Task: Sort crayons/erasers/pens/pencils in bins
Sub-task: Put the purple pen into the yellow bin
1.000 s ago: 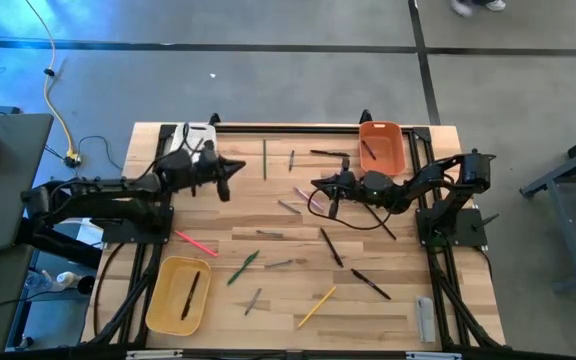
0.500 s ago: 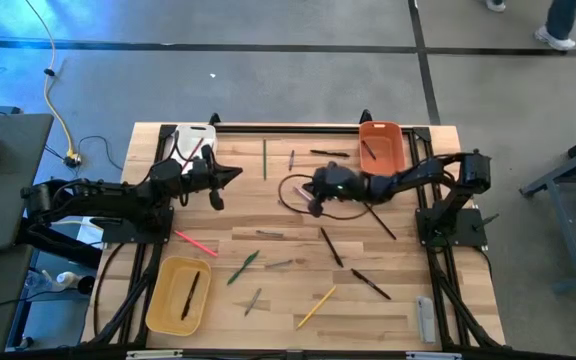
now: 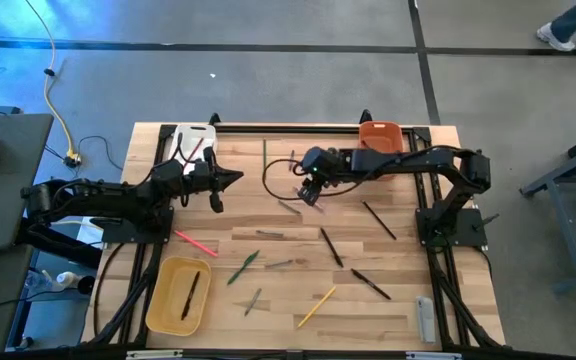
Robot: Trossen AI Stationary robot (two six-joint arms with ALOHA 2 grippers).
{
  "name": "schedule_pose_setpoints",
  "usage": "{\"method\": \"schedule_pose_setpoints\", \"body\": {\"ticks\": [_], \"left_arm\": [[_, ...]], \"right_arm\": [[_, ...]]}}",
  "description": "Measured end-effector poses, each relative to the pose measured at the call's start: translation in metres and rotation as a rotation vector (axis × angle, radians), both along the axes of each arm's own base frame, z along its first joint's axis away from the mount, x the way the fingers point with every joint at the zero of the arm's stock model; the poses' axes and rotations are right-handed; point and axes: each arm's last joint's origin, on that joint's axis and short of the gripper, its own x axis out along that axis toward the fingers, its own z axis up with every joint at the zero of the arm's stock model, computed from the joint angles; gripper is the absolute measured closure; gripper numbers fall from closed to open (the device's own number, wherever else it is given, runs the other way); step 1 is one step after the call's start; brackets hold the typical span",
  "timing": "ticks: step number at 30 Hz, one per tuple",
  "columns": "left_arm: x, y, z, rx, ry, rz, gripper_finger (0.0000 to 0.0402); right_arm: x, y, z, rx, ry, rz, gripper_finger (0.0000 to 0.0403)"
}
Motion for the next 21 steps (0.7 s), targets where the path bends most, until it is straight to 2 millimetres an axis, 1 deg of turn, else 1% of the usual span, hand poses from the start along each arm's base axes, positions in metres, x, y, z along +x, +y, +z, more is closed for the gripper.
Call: {"method": "schedule_pose_setpoints", "body": {"ticks": [2,5,8,13,15,18,21], "left_arm": [[0.000,0.000,0.000,-0.008,0.001,0.000,0.0401],[0.000,0.000,-0.001,-0.028,-0.004,-0.002,0.0401],[0.000,-0.001,-0.002,-0.036,-0.004,-0.034,0.0401],[-0.008,-0.007,-0.012,-0.043,-0.020,-0.055,0.0401],[-0.011,-0.009,-0.015,-0.043,-0.027,-0.056,0.0401],[-0.011,-0.009,-0.013,-0.035,-0.038,-0.056,0.0401],[-0.011,-0.009,-0.013,-0.038,-0.039,-0.056,0.0401]], "right_arm": [[0.000,0.001,0.003,0.047,0.002,0.014,0.0199],[-0.001,0.003,0.001,0.095,-0.002,0.016,0.0191],[-0.004,0.005,-0.008,0.129,0.023,-0.003,0.0190],[-0.008,0.009,-0.018,0.143,0.055,-0.011,0.0190],[-0.007,0.010,-0.022,0.157,0.062,-0.019,0.0190],[-0.004,0.011,-0.028,0.161,0.070,-0.018,0.0192],[0.000,0.011,-0.040,0.168,0.106,-0.020,0.0199]]}}
